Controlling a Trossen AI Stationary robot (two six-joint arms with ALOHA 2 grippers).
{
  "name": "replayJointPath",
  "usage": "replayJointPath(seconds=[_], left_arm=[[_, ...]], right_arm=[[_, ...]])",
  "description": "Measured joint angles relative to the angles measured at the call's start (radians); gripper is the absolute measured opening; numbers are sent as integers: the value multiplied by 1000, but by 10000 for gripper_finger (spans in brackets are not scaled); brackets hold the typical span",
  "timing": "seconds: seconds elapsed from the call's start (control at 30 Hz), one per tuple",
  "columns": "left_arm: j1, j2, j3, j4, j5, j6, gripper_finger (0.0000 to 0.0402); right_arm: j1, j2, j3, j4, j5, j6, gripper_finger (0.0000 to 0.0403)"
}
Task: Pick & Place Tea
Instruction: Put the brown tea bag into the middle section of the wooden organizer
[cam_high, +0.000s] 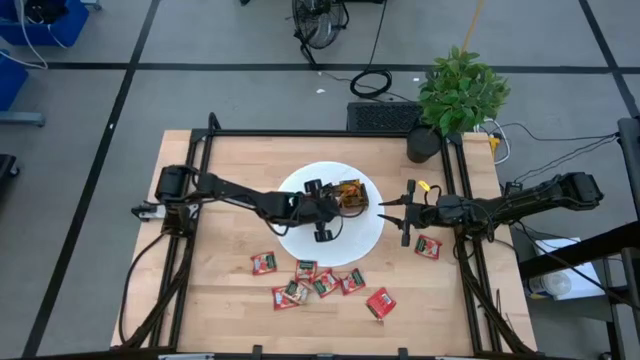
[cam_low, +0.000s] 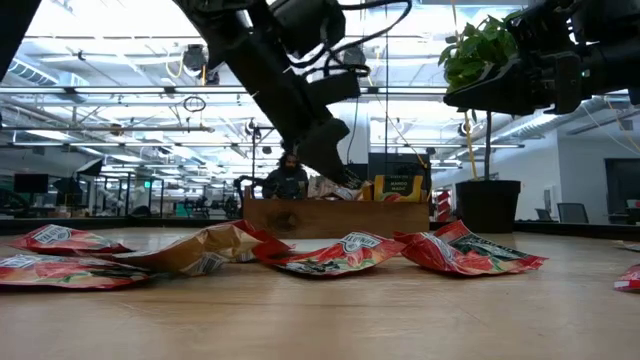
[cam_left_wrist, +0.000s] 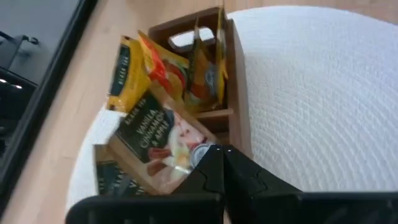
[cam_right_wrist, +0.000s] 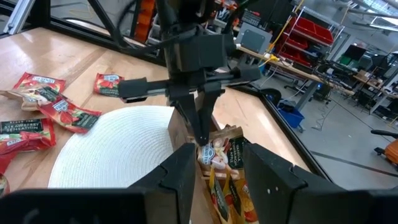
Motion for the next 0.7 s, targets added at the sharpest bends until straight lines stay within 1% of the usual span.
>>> replayJointPath(seconds=[0.17,0.33,0.5,0.7], left_arm=[[18,29,0,-18,29,-30,1],[36,67,0,-13,20,-46,1],[32,69,0,-13,15,-46,1],[-3,31,-3,-35,22,-35,2]], right_arm=[[0,0,0,1,0,0,123],[0,0,0,1,0,0,123],[0,0,0,0,0,-1,123],[0,0,0,0,0,-1,123]])
